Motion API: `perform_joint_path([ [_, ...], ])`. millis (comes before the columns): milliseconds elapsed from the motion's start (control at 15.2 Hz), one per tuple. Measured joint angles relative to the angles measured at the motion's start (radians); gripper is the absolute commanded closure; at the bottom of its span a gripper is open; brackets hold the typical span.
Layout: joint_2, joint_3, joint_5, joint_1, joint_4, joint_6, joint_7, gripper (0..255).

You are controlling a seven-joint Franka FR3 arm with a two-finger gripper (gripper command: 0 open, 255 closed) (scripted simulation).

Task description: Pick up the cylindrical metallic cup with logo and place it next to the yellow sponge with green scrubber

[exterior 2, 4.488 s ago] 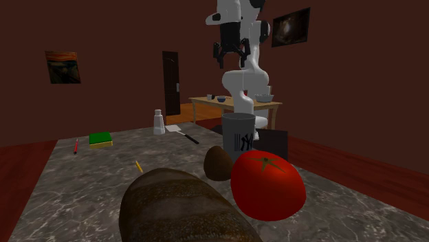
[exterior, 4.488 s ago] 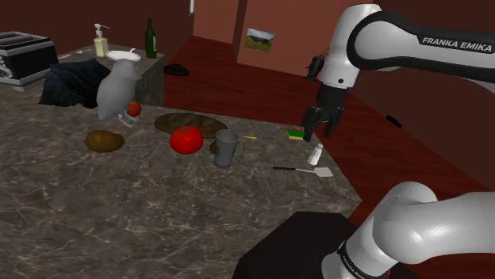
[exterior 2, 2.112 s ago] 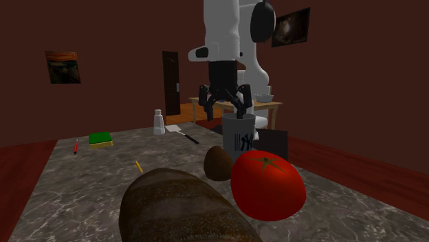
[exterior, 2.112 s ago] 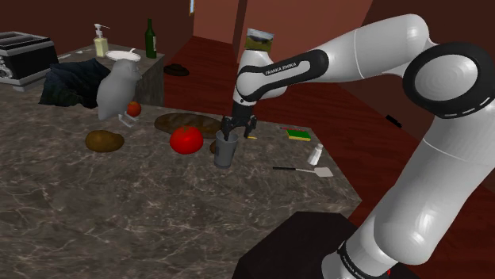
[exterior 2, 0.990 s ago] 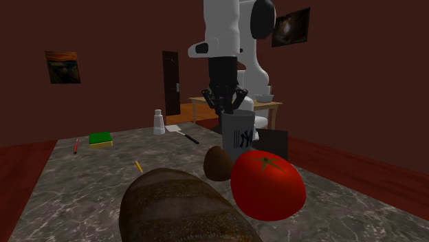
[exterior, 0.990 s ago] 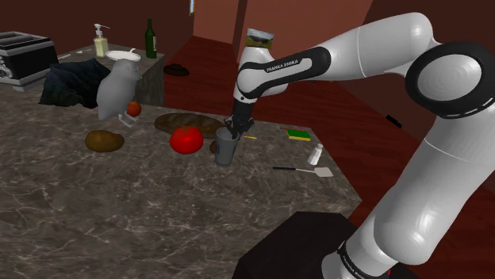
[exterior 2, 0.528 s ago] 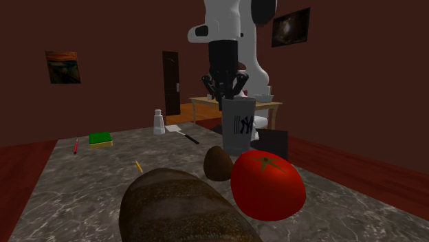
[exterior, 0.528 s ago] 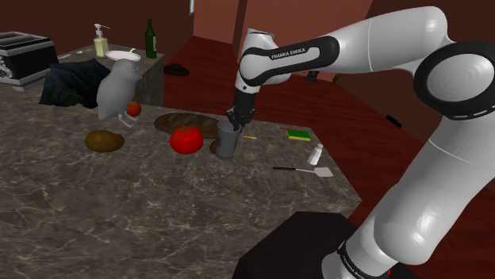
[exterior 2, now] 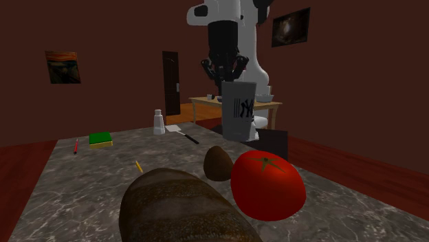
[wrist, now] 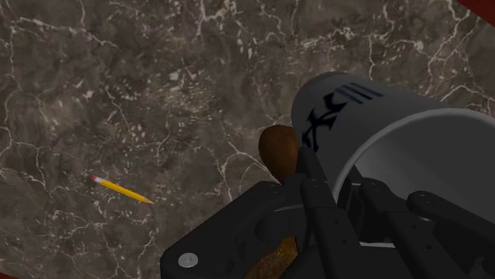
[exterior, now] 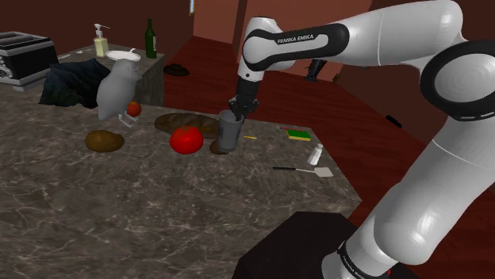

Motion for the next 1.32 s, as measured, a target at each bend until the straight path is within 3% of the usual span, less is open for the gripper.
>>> perform_joint_path([
  [1320,-0.013,0.001,-0.002,0.001,0.254,-0.267,0.011,255],
])
